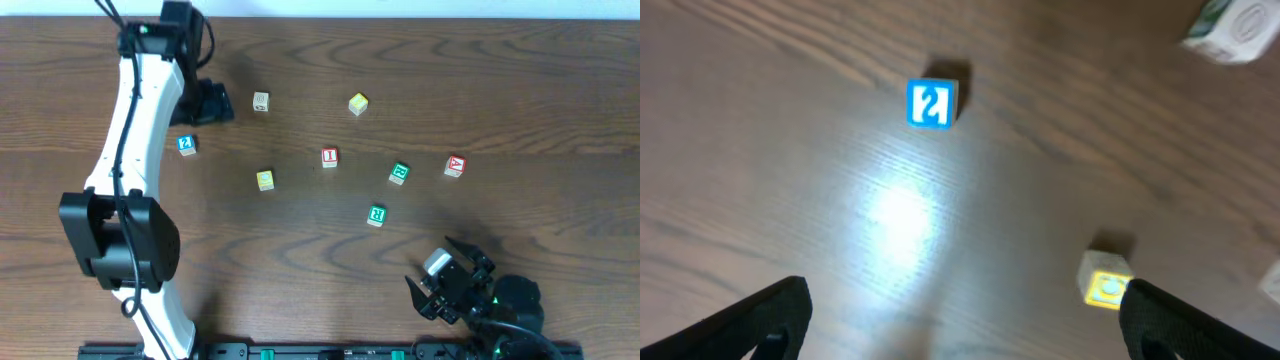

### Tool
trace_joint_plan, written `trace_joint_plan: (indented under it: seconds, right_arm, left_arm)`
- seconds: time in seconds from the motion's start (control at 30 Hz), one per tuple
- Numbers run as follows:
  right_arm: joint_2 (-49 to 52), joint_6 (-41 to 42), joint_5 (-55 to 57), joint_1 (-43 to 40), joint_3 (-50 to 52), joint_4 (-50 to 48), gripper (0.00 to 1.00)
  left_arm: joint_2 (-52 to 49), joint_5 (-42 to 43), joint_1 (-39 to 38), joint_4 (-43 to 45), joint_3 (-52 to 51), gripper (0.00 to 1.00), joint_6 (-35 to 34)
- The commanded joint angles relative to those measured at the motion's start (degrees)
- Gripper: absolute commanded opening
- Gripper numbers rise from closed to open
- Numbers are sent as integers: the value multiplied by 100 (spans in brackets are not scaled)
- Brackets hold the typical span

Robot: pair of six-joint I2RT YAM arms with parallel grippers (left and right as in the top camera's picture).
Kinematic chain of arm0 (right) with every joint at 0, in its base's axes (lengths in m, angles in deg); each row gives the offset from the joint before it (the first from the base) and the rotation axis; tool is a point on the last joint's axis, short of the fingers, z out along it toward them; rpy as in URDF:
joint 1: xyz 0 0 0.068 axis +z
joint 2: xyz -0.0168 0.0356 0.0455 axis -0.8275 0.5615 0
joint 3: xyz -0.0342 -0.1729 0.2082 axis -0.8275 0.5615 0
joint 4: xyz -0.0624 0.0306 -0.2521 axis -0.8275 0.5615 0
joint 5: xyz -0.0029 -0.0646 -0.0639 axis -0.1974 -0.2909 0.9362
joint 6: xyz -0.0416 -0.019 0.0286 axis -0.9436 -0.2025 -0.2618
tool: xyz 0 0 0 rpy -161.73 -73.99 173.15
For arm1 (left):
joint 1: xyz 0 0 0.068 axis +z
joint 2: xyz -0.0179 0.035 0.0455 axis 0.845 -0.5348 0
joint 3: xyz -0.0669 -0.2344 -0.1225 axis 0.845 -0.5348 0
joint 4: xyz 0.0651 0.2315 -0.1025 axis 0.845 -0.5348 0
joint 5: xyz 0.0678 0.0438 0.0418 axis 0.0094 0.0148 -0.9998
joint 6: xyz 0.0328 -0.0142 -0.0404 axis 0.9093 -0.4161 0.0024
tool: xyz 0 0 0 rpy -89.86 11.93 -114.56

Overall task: Spell out Ai2
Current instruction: 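Swing the left gripper left toward the blue 2 block, then lower the left gripper and grasp the blue 2 block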

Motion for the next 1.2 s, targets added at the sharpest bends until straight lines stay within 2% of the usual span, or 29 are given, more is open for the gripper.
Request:
trace_joint_plan:
  seconds: [0.0,0.07,0.2,0.5,0.83,0.93,1.1,1.17]
  right_arm:
    - [-31,-107,-63,-48,61,-111,99]
    - [-31,-105,-66,-48,61,-188,99]
    - [-31,-105,-63,-48,61,-365,99]
    - [-31,-107,-61,-48,61,-595,99]
    - [-31,-107,-63,-48,61,-590,99]
    - [-31,-107,-63,-48,61,-592,99]
    - [-31,-107,-63,-48,61,-592,99]
    - [-31,-105,-63,-48,61,-590,99]
  left_arm:
    - [372,55,31,437,-1113,100,-15]
    - [614,52,142,866,-1731,95,4]
    - [636,260,573,1294,-2223,96,11]
    - [352,203,654,2164,-2247,96,85]
    - [-234,306,645,2492,-2245,100,-4]
    - [-273,304,645,2583,-2245,88,-24]
    - [-280,214,645,2800,-2245,80,-44]
    - [-295,199,647,2848,-2245,80,-44]
